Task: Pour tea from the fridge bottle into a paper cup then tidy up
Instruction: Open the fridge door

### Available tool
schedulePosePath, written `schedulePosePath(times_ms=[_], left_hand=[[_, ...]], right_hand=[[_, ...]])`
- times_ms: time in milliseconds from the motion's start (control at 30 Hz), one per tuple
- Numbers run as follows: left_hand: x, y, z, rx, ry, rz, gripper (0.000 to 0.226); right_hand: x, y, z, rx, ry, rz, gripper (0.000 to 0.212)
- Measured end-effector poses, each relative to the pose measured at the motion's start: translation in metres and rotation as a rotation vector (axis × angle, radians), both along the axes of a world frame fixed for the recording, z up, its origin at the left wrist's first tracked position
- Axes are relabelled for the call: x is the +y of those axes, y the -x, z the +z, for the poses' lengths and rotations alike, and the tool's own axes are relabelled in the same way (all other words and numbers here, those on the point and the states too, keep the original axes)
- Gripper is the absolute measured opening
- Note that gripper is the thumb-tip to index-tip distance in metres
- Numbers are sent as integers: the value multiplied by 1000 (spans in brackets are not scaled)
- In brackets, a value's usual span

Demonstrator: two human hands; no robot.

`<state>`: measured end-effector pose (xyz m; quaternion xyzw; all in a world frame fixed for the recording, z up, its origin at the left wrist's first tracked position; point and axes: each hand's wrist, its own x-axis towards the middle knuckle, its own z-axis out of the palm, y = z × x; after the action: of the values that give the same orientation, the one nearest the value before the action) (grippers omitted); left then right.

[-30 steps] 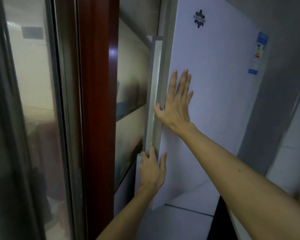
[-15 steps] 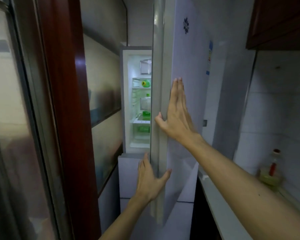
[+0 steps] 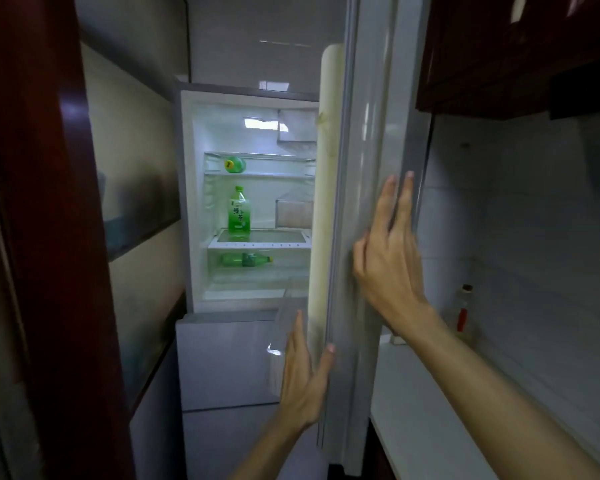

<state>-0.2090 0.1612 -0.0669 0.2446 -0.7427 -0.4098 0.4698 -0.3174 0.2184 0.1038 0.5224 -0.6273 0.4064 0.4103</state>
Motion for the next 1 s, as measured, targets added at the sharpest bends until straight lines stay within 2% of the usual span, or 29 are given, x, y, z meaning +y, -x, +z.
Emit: schedulePosePath(times_ms=[133, 267, 367, 533, 1000], left_hand=[[8, 30, 8, -15, -51, -145, 82], [25, 60, 6, -9, -96, -237, 88], [41, 81, 5, 6, -117, -309, 79], [60, 116, 7, -26, -110, -385, 78], [76, 175, 4, -81, -40, -499, 76]], right_hand=[[15, 22, -2, -65, 33, -54, 83], [33, 46, 0, -141, 70, -85, 83], [47, 66, -1, -214, 81, -86, 78], [63, 106, 3, -319, 45, -121, 99], [84, 169, 8, -413, 26, -169, 94]])
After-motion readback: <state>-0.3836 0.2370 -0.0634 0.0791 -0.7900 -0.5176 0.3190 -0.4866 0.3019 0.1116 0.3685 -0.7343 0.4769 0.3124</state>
